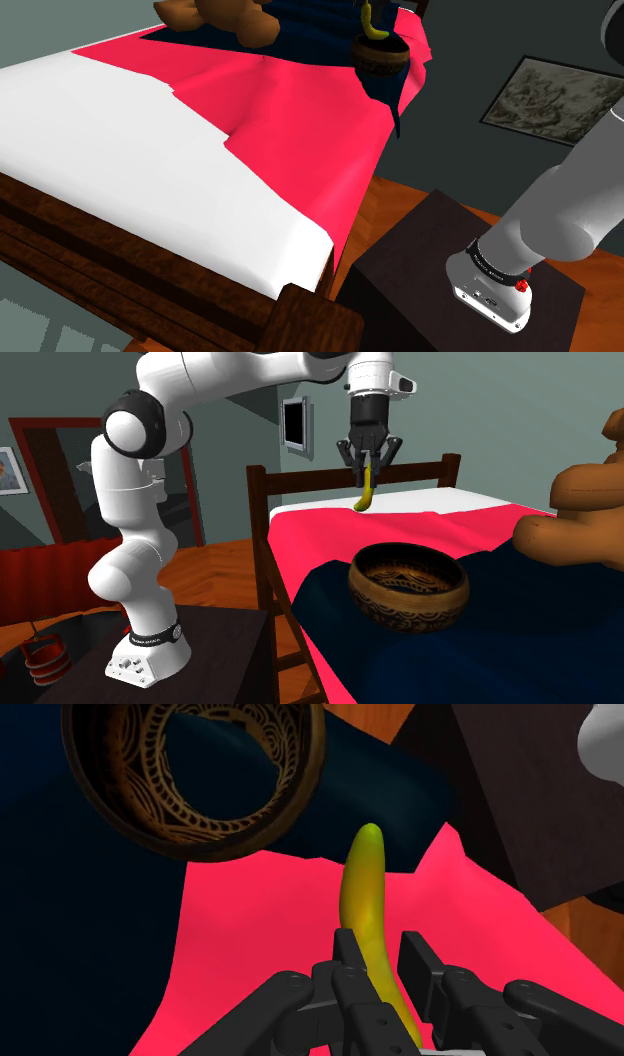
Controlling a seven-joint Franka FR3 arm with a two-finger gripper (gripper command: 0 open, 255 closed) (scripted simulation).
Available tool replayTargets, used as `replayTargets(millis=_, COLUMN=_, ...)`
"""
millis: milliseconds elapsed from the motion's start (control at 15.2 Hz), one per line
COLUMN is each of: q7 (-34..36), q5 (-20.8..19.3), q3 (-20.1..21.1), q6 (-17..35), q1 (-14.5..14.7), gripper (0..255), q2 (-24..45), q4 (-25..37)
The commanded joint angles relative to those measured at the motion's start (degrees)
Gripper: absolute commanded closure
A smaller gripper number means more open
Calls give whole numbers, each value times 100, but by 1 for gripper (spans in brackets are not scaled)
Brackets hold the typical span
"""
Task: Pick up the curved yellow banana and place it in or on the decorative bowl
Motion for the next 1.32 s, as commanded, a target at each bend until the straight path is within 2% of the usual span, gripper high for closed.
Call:
replayTargets(millis=0, q7=-289, q5=1, q3=-127, q6=-10, q1=-147, gripper=255, q2=202, q4=264)
replayTargets(millis=462, q7=-1218, q5=90, q3=-504, q6=-173, q1=-689, gripper=255, q2=1075, q4=1453)
replayTargets(millis=594, q7=-1482, q5=138, q3=-589, q6=-307, q1=-866, gripper=255, q2=1447, q4=2000)
replayTargets(millis=660, q7=-1723, q5=193, q3=-663, q6=-503, q1=-1036, gripper=255, q2=1876, q4=2660)
replayTargets(millis=924, q7=-1629, q5=178, q3=-640, q6=63, q1=-1028, gripper=255, q2=1466, q4=1678)
replayTargets(millis=1254, q7=-1540, q5=167, q3=-632, q6=622, q1=-1021, gripper=255, q2=1148, q4=795)
